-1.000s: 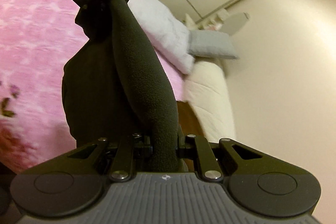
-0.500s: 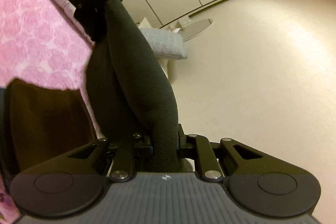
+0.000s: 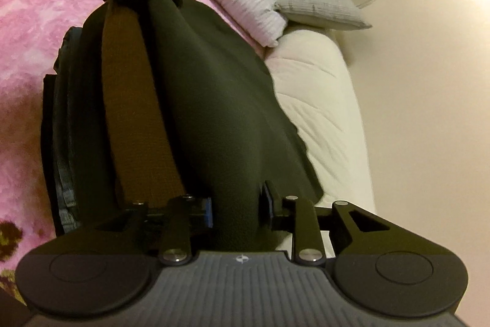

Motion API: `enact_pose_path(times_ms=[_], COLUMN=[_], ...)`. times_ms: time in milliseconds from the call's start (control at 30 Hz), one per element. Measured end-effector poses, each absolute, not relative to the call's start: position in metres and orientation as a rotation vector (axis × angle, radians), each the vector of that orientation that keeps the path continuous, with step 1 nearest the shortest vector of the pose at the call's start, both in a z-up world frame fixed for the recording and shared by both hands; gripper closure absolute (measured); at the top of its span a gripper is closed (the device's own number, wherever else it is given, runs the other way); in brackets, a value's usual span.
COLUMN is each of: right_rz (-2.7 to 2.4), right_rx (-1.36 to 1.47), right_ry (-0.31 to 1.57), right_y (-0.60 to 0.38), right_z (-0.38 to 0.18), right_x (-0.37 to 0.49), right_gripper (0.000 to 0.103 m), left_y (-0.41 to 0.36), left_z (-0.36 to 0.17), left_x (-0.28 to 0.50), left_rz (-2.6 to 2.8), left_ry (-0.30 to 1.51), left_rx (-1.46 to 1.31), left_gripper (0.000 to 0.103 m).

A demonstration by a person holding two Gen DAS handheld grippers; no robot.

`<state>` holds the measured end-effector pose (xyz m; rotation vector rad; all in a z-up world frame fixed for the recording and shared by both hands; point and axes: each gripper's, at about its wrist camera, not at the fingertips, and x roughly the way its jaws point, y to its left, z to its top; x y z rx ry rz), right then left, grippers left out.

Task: Fold clothes
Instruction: 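Carry the folded shirt with both grippers to the clothes stack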

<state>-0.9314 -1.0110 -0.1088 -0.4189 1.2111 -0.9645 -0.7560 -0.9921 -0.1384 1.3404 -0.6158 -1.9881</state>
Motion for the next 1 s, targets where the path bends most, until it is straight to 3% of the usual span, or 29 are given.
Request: enact_pose_path(times_ms=[67, 233, 400, 533, 700, 1000], right_rz=[-0.961, -0.952, -1.034, -0.959, -1.033, -0.995], right_rx=[-0.429, -0.373, -0.365, -0.342, -0.313, -0.364], right_ry=[1.226, 1.226, 1.151, 1.216, 1.154, 1.241], right_y=[-1.009, -1.004, -0.983, -0.97, -0.966, -0.958], right_z=[-0.108, -0.108, -0.071, -0.108, -0.098, -0.132], right_x=[-0.927, -0.922, -0.931, -0.924, -0.926, -0.919], right_gripper=[0.076, 0.084, 0.085, 0.084, 0.084, 0.082], left_y=[-0.988, -0.991, -0.98, -0.979, -0.982, -0.975], left_z=[-0.138, -0.136, -0.131, -0.154, -0.142, -0.152], left_x=[-0.748, -0.752, -0.747, -0.747, -0.752, -0.76], left_rz=[-1.992, -1.987, -1.988, -1.989, -1.985, -1.972], left_ry=[-0.62, -0.621, -0.615, -0.608, -0.594, -0.601], left_rx=[1.347, 1.336, 1.285, 1.336, 1.315, 1.339], left_gripper=[0.077, 0.089, 0.089, 0.09, 0.09, 0.09])
